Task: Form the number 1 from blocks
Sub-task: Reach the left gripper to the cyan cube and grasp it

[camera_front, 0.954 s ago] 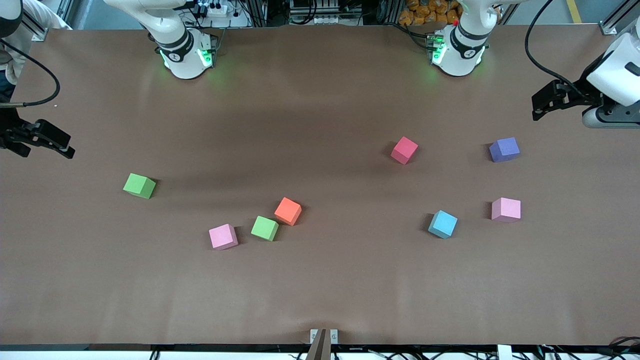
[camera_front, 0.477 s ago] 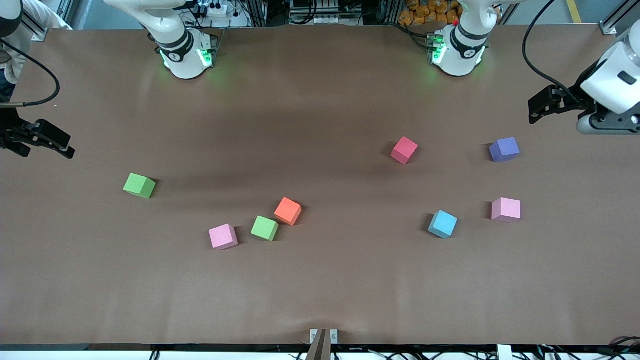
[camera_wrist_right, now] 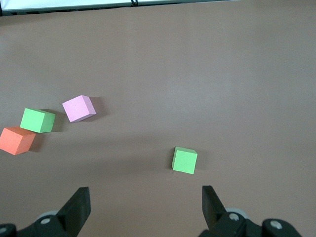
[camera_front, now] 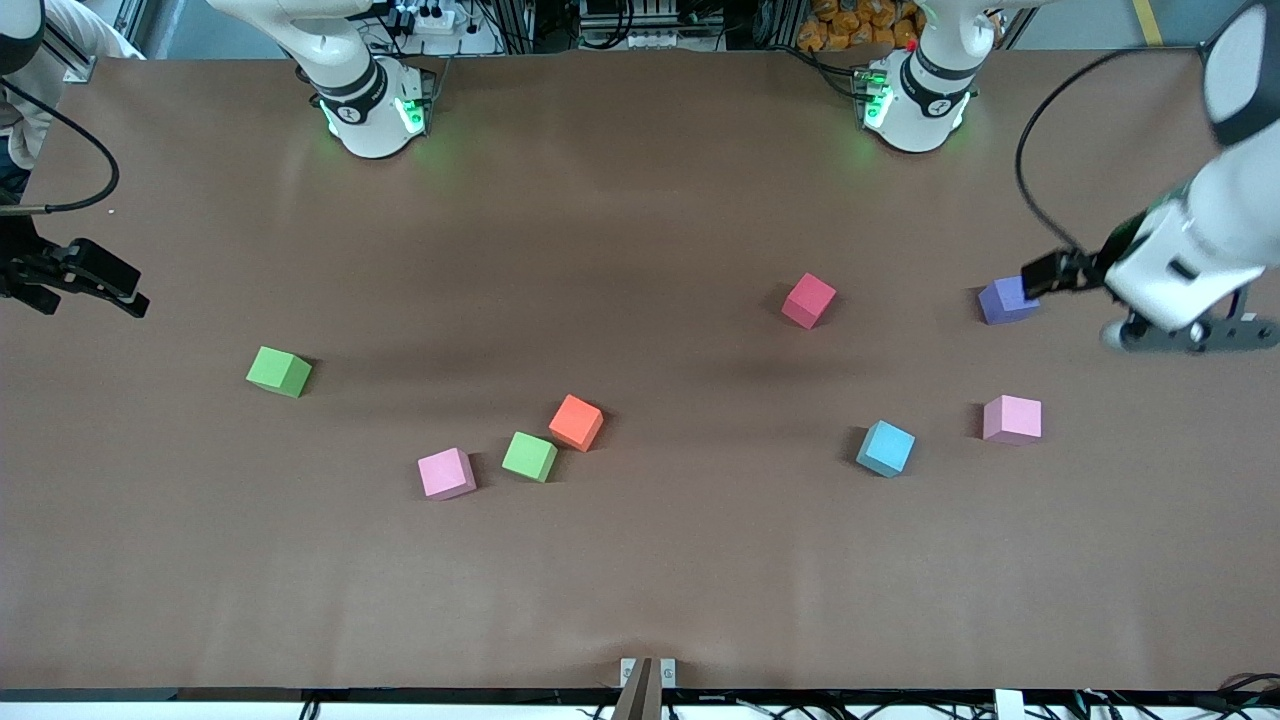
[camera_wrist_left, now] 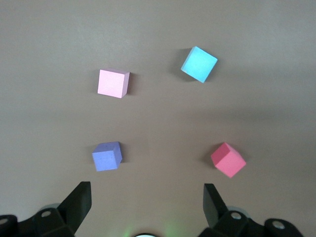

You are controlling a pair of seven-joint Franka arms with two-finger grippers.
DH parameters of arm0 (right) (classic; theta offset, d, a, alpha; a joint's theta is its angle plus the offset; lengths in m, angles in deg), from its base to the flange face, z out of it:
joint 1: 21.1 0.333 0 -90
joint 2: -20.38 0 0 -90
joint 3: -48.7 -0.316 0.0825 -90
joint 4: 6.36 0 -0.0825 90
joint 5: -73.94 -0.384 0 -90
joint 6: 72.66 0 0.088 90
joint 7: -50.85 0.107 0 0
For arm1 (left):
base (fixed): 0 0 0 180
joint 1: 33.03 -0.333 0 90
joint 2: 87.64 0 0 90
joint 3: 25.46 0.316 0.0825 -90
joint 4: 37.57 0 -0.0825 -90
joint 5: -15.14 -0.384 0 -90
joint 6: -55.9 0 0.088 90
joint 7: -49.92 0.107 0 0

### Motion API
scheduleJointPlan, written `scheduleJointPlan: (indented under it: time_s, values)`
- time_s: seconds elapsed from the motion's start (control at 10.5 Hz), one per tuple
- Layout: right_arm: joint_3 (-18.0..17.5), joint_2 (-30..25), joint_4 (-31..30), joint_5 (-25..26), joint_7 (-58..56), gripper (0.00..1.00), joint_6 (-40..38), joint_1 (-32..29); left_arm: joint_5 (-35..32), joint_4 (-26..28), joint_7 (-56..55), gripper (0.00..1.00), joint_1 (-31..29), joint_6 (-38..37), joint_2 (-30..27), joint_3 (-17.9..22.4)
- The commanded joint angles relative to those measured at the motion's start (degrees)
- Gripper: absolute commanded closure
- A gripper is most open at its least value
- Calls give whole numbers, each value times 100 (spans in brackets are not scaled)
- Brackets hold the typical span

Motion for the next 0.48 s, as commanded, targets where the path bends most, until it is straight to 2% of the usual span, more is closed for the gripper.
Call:
scheduleJointPlan:
  time_s: [0.0,0.38]
  values:
    - [-24,72,124,-68,-14,0,-93,-34,-171,-60,-509,0,77,650,438,-45]
    - [-42,247,124,-104,-5,0,20,54,-224,-68,-265,0,419,1504,1379,-45]
